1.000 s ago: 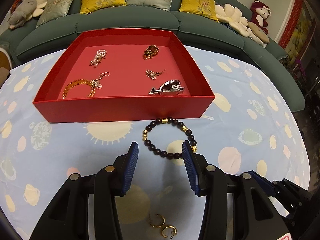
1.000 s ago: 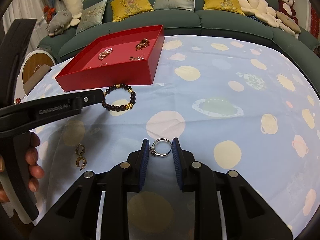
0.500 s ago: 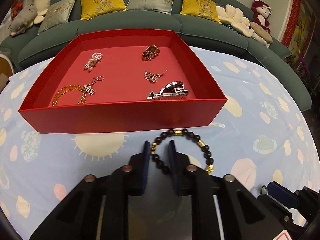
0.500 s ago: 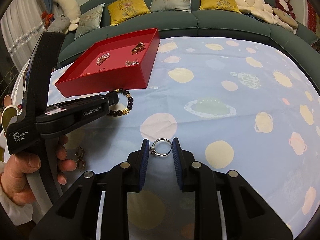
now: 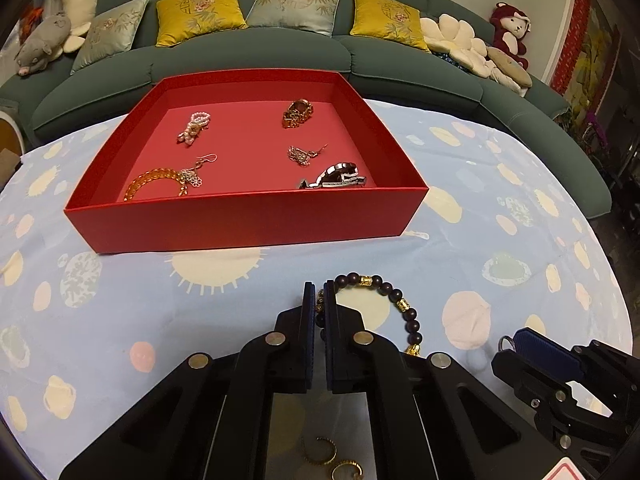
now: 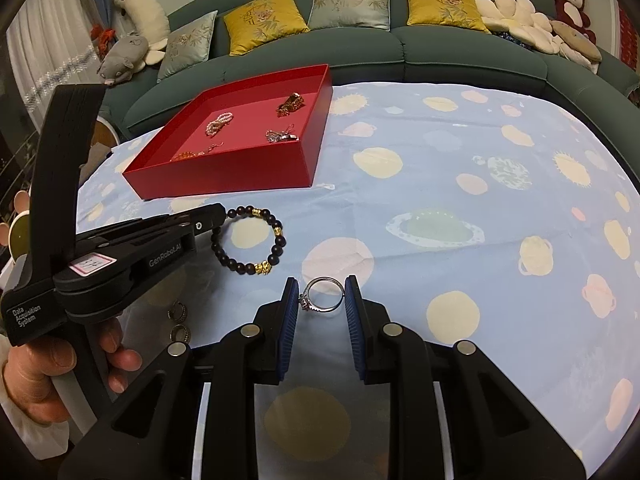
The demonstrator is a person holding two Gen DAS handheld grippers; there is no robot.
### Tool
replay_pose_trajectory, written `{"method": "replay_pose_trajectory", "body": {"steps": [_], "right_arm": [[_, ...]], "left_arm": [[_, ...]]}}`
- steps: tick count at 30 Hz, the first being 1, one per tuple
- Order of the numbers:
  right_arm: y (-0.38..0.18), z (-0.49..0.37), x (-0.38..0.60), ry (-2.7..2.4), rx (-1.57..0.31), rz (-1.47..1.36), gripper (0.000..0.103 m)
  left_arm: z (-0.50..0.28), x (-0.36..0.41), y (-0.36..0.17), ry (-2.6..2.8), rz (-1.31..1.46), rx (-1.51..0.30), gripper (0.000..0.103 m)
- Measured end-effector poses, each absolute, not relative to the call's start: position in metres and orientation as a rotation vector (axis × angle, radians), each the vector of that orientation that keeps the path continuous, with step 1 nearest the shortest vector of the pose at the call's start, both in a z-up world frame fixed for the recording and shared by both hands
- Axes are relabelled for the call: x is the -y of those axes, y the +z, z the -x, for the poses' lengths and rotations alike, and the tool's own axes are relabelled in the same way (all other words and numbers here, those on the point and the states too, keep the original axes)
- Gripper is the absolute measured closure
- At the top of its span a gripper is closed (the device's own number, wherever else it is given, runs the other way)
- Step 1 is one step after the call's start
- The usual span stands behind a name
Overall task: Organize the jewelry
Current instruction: 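Grasp the black bead bracelet with the left gripper while the right gripper holds the ring, then lift the bead bracelet with the left gripper while the right gripper holds the ring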
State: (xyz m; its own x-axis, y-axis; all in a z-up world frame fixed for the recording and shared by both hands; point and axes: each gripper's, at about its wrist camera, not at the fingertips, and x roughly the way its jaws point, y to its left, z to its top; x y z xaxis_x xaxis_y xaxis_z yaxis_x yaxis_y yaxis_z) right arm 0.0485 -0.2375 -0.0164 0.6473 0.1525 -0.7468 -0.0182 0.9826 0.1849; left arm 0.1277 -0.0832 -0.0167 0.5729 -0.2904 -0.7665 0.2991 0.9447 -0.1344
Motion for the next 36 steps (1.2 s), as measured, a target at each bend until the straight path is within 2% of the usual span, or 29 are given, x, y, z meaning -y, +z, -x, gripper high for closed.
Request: {"method": "replay_pose_trajectory", "body": {"steps": [13, 25, 30, 35, 36], "right_arm": [[-0.003, -0.048, 0.221, 0.141, -0.835, -0.160, 0.080], [-0.029, -0.052, 0.212, 0.139, -0.909, -0.140, 0.080], [-0.039, -0.054, 0.208, 0.139, -0.933, -0.119, 0.079], [-0.040, -0.052, 0.203, 0.130, -0.923, -0.075, 0.079], [-0.039, -0.052, 0.203, 0.130, -0.922, -0.071, 0.079]], "left_arm": [[-0.092, 0.041, 0.016, -0.339, -0.025, -0.872, 0.101], [-0.088, -0.005, -0.030, -0.245, 0.016, -0.991, 0.103], [-0.089, -0.009, -0.033, -0.224, 0.053, -0.978, 0.094], [-0.090, -0.003, -0.032, -0.240, 0.088, -0.967, 0.075], [-0.090, -0.001, -0.032, -0.239, 0.088, -0.964, 0.074]]}}
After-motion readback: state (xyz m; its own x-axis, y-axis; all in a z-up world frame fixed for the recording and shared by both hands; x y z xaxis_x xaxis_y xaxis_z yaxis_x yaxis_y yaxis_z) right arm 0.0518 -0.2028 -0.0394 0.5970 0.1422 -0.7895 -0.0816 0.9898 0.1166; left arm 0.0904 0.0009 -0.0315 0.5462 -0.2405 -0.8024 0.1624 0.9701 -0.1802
